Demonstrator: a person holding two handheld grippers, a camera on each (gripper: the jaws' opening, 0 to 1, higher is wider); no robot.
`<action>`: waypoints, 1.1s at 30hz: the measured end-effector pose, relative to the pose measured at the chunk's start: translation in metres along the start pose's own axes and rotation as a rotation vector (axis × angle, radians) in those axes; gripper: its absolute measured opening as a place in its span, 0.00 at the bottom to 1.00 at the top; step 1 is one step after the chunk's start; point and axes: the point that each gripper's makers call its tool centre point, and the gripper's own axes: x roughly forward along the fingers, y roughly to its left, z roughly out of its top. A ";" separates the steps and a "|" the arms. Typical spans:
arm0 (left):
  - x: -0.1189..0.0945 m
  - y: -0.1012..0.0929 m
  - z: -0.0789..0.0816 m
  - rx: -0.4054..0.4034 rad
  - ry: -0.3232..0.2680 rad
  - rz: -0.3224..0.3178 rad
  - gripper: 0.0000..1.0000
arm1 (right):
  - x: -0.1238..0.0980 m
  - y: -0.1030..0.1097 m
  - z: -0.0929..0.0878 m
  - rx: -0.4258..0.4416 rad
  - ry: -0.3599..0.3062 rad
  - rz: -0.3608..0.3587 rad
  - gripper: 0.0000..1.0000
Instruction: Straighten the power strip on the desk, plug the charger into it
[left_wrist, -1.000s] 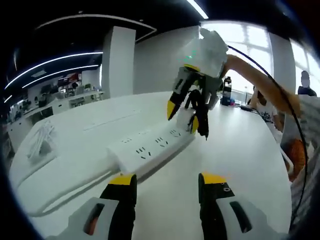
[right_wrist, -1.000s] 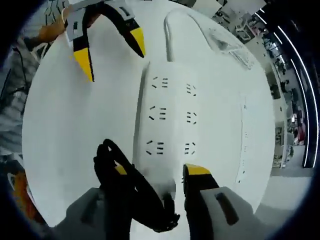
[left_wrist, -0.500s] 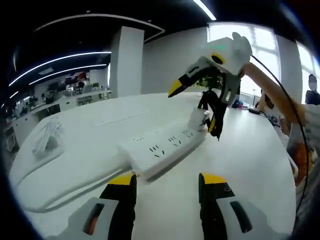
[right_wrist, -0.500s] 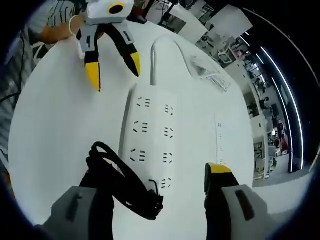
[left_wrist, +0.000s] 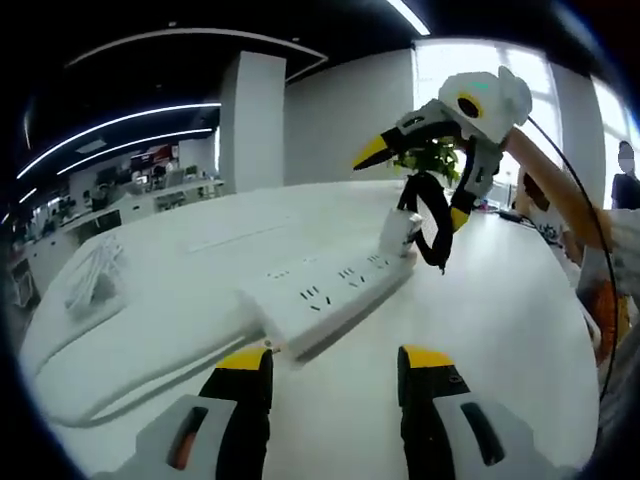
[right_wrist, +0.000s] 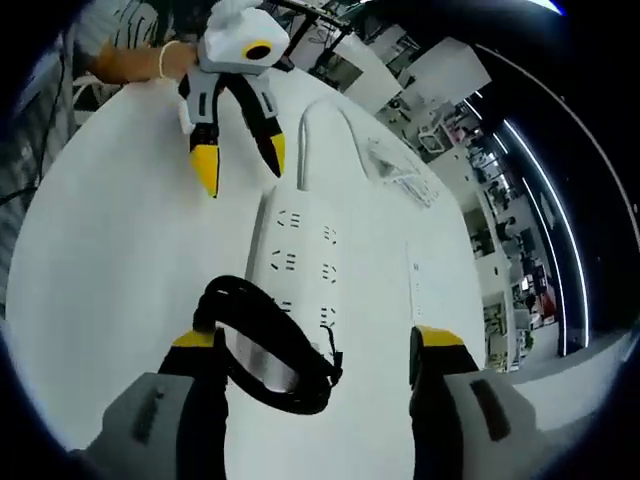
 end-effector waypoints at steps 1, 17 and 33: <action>0.000 0.001 0.001 -0.002 -0.004 0.003 0.51 | -0.003 0.000 0.000 -0.002 -0.009 -0.015 0.73; -0.004 0.014 0.006 0.076 -0.033 0.098 0.52 | -0.049 0.022 0.016 0.100 -0.251 -0.163 0.78; -0.002 0.019 0.013 0.118 -0.072 0.148 0.52 | -0.030 0.023 -0.016 0.526 -0.464 -0.389 0.82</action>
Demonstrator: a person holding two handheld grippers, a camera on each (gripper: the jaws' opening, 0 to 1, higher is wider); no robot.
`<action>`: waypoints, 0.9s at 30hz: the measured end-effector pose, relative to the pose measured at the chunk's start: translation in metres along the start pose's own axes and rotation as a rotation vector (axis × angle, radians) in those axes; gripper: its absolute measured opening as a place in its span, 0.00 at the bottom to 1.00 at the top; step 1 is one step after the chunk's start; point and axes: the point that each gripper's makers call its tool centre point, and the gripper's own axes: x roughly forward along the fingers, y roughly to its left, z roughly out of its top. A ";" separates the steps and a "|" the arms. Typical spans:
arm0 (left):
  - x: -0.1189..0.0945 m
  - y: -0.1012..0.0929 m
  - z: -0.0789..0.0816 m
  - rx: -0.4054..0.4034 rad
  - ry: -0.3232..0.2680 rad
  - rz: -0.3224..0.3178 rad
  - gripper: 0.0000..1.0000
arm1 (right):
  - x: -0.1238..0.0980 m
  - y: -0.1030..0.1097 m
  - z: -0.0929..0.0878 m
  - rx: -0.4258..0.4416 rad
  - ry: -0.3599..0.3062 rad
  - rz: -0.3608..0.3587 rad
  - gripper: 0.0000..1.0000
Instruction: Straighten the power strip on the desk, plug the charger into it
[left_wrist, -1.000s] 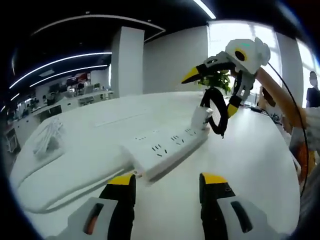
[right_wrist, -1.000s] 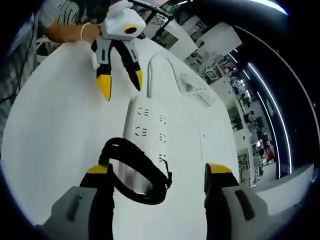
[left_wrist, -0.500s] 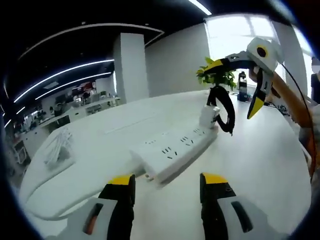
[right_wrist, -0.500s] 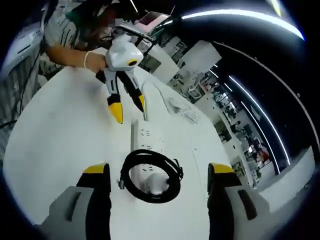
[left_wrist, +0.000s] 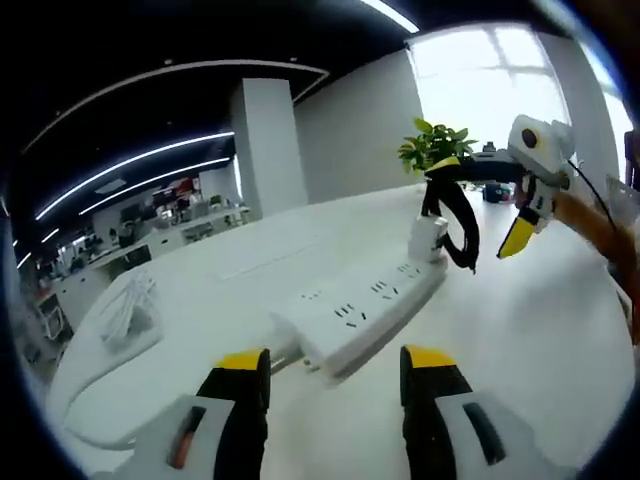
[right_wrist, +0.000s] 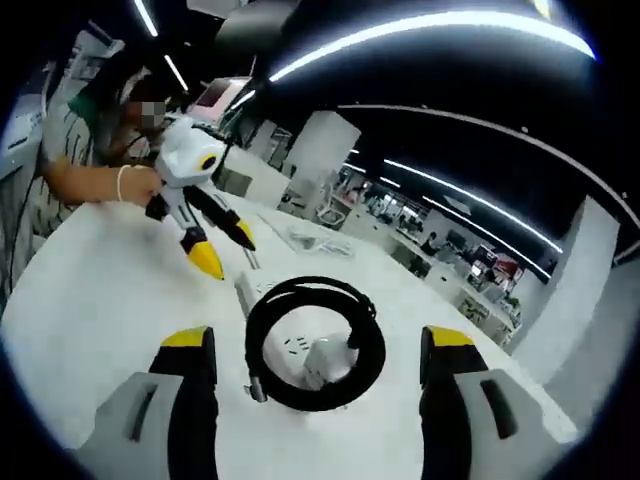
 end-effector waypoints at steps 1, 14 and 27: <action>0.001 0.000 -0.001 -0.001 0.003 0.000 0.52 | 0.001 -0.001 -0.007 0.050 0.016 -0.011 0.82; 0.008 0.001 -0.010 -0.021 0.027 0.003 0.54 | 0.015 0.019 -0.051 0.272 0.079 0.011 0.73; 0.019 -0.011 -0.016 -0.053 0.032 -0.080 0.46 | 0.013 0.038 -0.054 0.358 0.098 0.074 0.62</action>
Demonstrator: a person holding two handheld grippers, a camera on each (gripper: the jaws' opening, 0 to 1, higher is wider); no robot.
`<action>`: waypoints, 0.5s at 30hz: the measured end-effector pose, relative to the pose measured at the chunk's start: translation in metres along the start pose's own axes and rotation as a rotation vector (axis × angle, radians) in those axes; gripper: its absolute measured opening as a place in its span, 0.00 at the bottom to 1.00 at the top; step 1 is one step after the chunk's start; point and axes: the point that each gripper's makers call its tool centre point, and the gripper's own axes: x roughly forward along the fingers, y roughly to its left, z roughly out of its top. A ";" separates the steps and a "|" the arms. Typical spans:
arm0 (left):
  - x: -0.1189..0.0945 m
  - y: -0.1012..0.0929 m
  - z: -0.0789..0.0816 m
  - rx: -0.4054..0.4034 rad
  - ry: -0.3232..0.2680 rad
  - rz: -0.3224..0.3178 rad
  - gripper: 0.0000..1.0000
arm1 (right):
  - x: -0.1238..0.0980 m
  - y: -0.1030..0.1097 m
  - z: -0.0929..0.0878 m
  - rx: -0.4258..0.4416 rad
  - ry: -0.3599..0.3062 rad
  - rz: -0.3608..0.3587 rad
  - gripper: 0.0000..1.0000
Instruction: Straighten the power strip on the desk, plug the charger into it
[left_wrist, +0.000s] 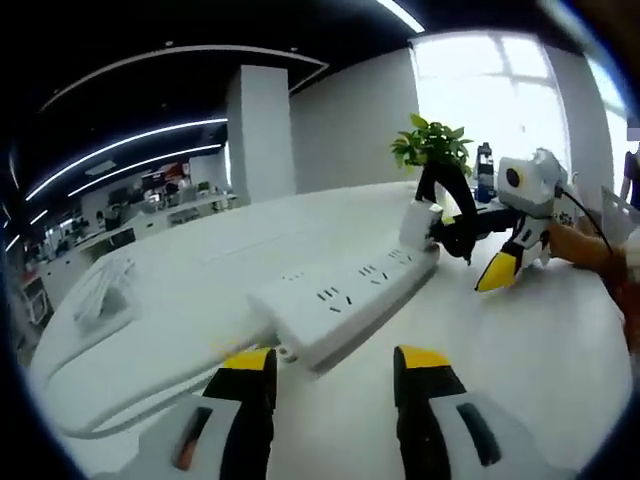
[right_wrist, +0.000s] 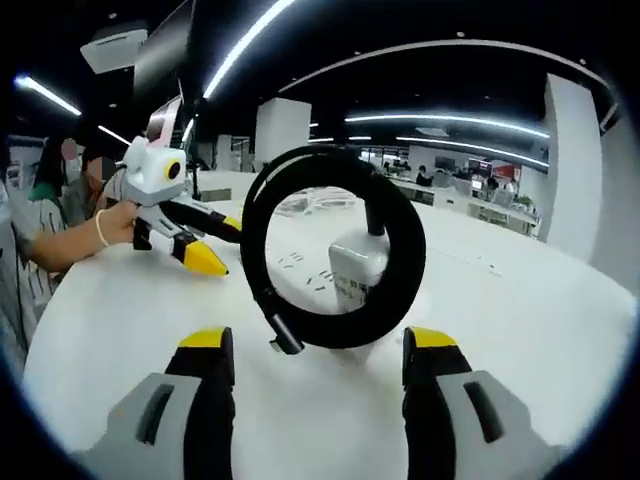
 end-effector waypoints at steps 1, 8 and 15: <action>0.000 -0.002 0.000 -0.006 -0.003 -0.012 0.45 | 0.000 0.001 0.000 0.008 -0.003 -0.003 0.62; 0.000 -0.005 0.001 0.002 -0.015 -0.019 0.39 | -0.004 -0.002 -0.002 0.029 0.000 -0.030 0.49; 0.002 0.004 0.000 0.069 -0.009 0.069 0.27 | -0.002 -0.011 -0.005 0.034 0.015 -0.122 0.37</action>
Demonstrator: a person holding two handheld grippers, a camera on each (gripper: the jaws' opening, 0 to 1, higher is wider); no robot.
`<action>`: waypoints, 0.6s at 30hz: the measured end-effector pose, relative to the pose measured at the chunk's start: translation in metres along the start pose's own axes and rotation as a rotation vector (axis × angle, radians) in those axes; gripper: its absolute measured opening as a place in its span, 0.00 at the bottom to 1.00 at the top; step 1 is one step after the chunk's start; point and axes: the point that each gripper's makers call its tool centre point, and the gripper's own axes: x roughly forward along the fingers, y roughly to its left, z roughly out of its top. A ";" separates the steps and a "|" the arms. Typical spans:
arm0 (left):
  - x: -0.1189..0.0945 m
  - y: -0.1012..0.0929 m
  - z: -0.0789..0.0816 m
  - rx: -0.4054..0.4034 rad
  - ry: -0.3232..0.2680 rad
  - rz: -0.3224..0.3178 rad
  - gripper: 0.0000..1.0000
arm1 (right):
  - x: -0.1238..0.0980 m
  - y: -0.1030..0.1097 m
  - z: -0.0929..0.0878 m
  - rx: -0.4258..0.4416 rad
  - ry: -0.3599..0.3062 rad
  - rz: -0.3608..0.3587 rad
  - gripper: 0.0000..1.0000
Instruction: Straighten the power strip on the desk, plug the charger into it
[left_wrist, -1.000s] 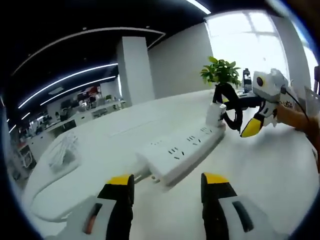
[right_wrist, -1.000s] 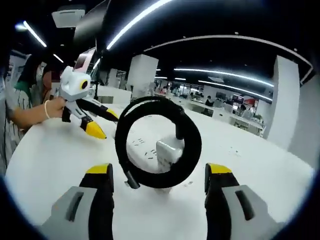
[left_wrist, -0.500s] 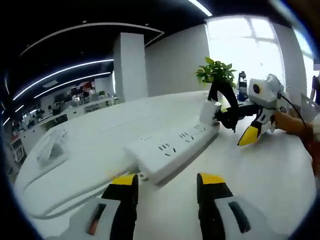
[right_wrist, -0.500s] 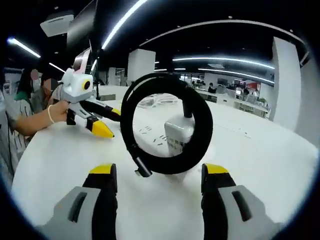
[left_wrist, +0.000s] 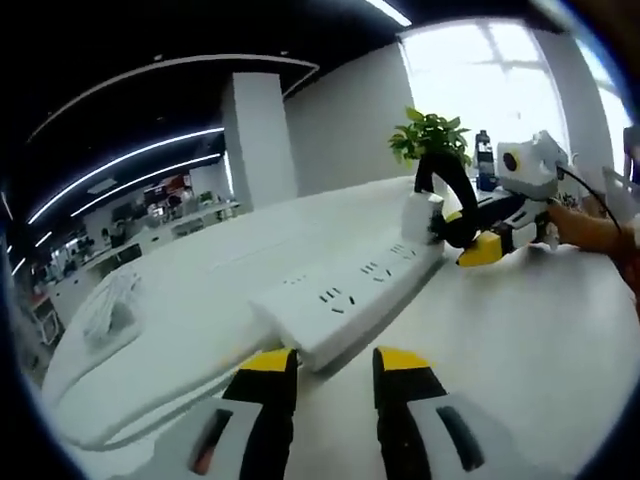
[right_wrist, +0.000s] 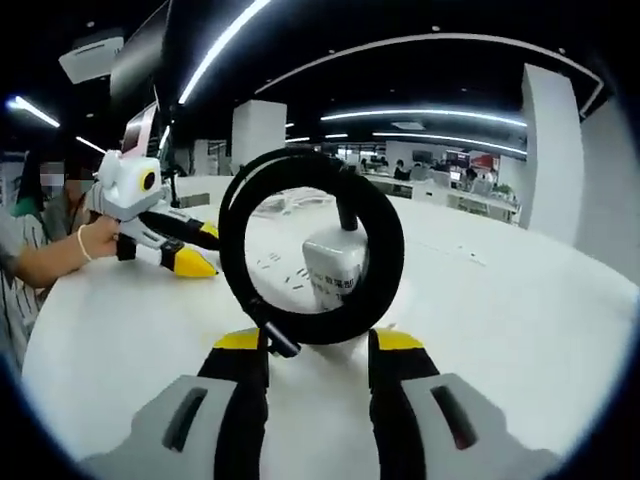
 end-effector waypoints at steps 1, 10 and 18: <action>0.000 0.001 0.001 -0.032 -0.006 0.004 0.27 | 0.000 0.000 0.000 -0.002 0.001 -0.006 0.36; 0.002 0.011 0.002 -0.081 -0.024 0.035 0.17 | 0.003 -0.008 -0.001 -0.056 0.011 -0.093 0.28; 0.001 0.010 0.003 -0.063 -0.018 0.051 0.16 | -0.001 -0.011 -0.002 -0.058 0.027 -0.114 0.21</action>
